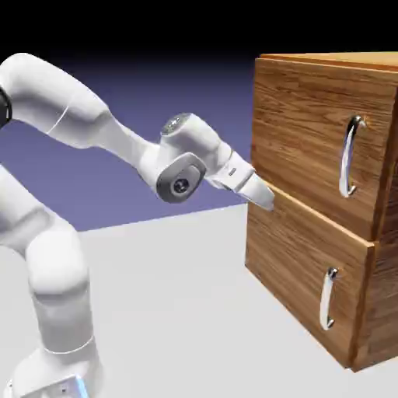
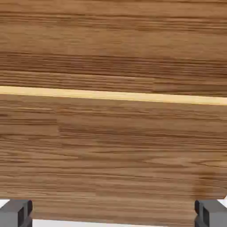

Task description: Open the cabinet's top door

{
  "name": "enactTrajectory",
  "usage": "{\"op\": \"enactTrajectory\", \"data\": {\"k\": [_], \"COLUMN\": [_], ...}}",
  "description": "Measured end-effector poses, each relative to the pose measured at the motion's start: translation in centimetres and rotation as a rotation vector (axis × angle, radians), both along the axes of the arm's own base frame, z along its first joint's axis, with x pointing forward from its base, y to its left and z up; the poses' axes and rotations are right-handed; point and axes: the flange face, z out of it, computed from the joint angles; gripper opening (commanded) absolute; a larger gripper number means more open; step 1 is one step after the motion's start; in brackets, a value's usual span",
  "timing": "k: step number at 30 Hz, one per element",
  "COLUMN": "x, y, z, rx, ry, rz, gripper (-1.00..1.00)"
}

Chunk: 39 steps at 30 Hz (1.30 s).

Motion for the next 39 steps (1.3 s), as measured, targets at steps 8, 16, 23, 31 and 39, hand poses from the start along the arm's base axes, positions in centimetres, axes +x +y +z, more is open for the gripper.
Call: {"op": "enactTrajectory", "data": {"k": [8, 16, 23, 31, 39], "x": [0.0, -0.7, -1.5, -2.1, -2.1], "y": [1.2, 1.3, 0.6, -1.3, -4.1], "z": [4.9, 8.9, 11.5, 13.2, 13.6], "rx": [-0.016, -0.024, -0.025, -0.017, -0.002], "ry": [-0.118, -0.237, -0.339, -0.449, -0.549], "rz": [0.033, 0.052, 0.058, 0.055, 0.043], "gripper": [1.0, 1.0, 1.0, 1.0, 1.0]}}
